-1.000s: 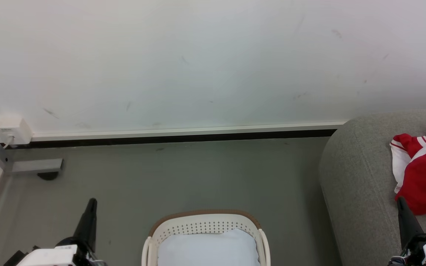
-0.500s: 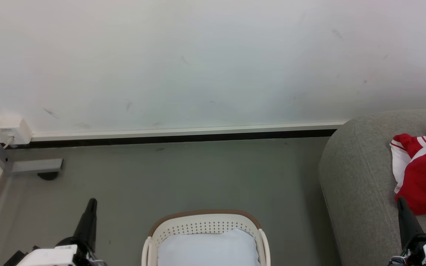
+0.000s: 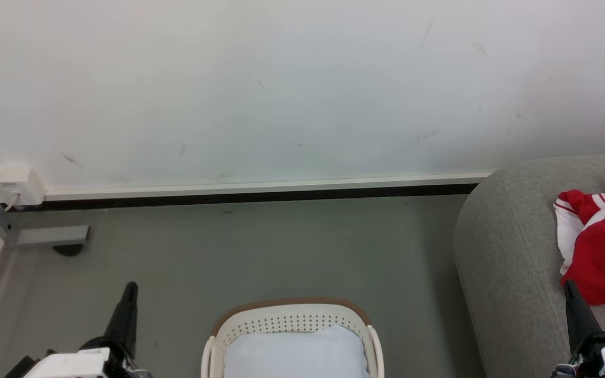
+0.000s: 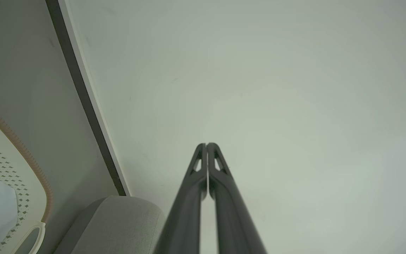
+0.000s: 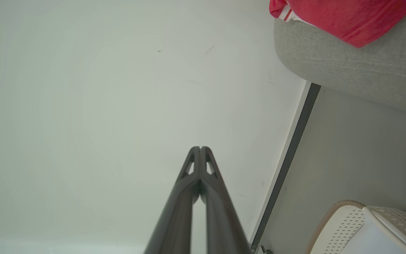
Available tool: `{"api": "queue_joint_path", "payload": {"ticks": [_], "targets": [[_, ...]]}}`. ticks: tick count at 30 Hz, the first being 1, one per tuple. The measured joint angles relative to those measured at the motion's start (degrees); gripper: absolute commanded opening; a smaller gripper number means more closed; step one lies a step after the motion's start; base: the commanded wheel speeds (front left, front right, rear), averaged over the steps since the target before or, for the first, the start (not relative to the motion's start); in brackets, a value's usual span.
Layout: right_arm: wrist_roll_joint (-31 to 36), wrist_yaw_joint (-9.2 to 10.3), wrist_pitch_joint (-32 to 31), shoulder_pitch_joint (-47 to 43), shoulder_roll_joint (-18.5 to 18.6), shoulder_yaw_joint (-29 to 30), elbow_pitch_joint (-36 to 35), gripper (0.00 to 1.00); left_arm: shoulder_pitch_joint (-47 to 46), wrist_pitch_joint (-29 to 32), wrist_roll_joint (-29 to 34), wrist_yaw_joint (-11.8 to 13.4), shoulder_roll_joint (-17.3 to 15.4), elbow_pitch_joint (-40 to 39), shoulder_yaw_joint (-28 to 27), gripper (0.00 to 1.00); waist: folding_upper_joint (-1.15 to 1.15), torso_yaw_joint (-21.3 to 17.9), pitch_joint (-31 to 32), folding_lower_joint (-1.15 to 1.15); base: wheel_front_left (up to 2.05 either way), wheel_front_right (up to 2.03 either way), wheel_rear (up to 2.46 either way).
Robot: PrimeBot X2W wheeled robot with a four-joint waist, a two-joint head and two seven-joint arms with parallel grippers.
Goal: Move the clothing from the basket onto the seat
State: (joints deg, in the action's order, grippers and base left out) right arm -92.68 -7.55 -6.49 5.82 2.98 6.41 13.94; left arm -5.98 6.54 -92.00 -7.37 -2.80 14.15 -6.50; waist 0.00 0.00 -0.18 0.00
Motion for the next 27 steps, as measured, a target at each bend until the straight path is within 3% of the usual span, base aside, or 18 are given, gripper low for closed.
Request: {"api": "queue_joint_path", "payload": {"ticks": [27], "targets": [[0.02,0.00,-0.01,0.01,-0.05,0.04,0.00,0.00,-0.01,0.00,0.00,-0.01,0.00,0.00,0.00,0.00,0.00,0.00,0.00,0.00,0.00,0.00,0.00]]}}
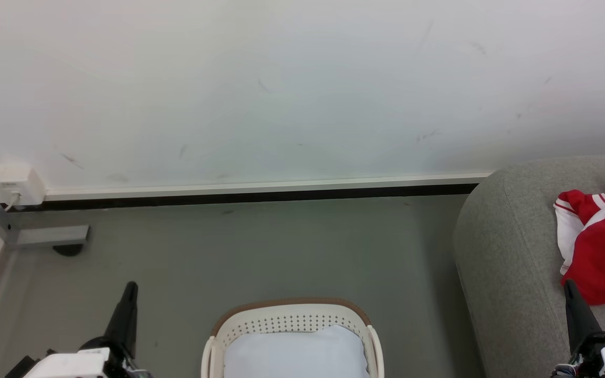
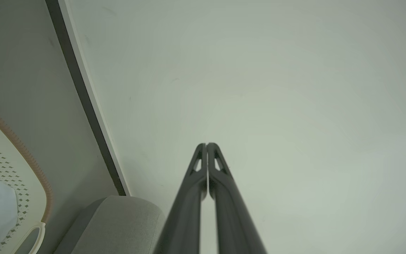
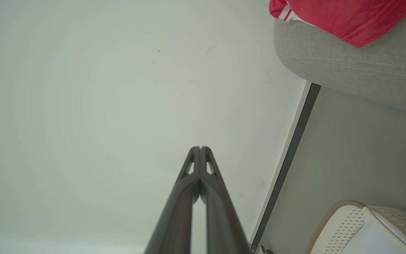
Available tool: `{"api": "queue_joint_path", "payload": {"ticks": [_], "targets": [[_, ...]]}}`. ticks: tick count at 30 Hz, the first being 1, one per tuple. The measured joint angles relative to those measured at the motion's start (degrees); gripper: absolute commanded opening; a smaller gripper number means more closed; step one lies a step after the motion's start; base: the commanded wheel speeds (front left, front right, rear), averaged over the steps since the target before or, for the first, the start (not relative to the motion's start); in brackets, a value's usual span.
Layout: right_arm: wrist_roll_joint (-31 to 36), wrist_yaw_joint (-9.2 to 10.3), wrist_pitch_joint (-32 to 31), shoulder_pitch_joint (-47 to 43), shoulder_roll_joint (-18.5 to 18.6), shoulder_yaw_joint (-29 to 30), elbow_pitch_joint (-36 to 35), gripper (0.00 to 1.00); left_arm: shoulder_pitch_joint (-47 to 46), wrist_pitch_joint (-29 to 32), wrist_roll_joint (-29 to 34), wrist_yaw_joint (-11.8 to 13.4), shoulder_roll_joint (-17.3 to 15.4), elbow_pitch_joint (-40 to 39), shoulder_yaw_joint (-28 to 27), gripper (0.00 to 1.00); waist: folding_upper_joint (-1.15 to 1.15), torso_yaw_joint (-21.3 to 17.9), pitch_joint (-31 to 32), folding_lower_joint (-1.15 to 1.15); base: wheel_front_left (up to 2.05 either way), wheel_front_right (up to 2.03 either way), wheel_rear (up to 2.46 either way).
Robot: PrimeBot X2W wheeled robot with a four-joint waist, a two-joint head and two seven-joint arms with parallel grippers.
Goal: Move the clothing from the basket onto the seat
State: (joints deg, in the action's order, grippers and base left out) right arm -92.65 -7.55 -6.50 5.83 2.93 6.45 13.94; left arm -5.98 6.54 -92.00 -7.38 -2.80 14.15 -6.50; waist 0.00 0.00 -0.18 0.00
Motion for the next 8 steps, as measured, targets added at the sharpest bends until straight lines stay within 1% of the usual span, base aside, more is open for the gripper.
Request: {"api": "queue_joint_path", "payload": {"ticks": [8], "targets": [[0.09,0.00,0.00,0.00,-0.01,0.01,0.00,0.00,0.00,0.00,-0.01,0.01,0.00,0.00,0.00,0.00,0.00,0.00,0.00,0.00,0.00,0.00,0.00]]}}
